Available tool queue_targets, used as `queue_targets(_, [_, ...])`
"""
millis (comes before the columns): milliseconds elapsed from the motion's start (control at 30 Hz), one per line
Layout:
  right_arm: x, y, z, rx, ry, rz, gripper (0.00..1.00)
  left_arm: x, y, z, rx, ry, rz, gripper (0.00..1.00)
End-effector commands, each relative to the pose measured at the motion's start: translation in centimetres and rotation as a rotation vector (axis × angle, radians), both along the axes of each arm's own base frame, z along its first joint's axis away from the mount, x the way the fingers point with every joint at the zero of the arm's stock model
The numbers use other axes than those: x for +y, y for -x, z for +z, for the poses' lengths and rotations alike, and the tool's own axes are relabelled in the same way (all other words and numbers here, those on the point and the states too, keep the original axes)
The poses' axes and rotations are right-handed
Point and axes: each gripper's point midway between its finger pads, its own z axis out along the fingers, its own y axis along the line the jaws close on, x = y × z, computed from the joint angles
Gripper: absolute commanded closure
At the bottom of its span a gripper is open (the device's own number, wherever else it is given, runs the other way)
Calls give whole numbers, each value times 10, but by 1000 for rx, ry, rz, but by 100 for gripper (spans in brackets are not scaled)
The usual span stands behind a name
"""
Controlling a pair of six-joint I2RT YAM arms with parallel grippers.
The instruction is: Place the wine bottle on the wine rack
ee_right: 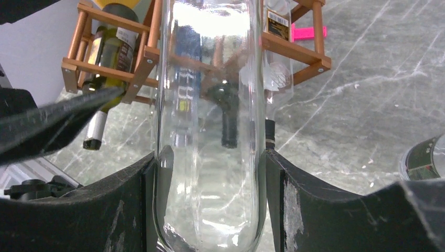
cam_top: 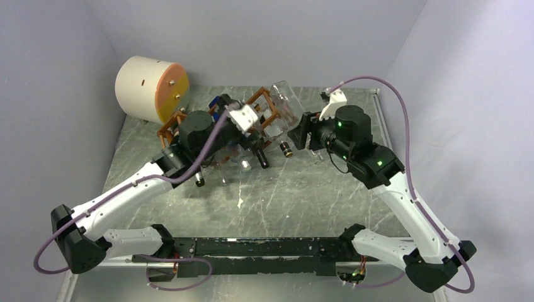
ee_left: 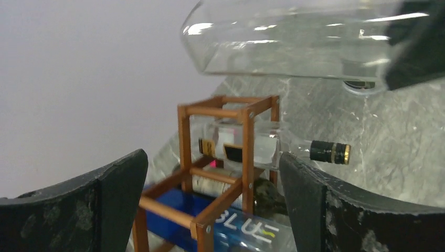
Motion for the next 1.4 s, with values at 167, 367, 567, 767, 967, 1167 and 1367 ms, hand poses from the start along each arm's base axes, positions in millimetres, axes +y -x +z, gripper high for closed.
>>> queue_targets(167, [37,-35,28,-97,-136,35,100,43,17,14,498,417,152,1])
queue_targets(367, [66,-57,12,-64,-170,58,100,80,32,-3,564,394,253,1])
queue_targets(567, [97,-86,-18,-19,-128,37,100,117,34,-6,492,389,381,1])
queue_targets(767, [130,-102,-44,5,-35,30,100,130,36,-14,456,423,422,1])
queue_targets(967, [138,-115,-58,-1,2,-42,100,129,32,-23,457,397,433,1])
queue_targets(1167, [135,-123,-70,10,54,-82,100,129,28,-30,458,375,451,1])
queue_targets(1367, [137,-121,-82,20,123,-66,85,128,25,-34,465,363,460,1])
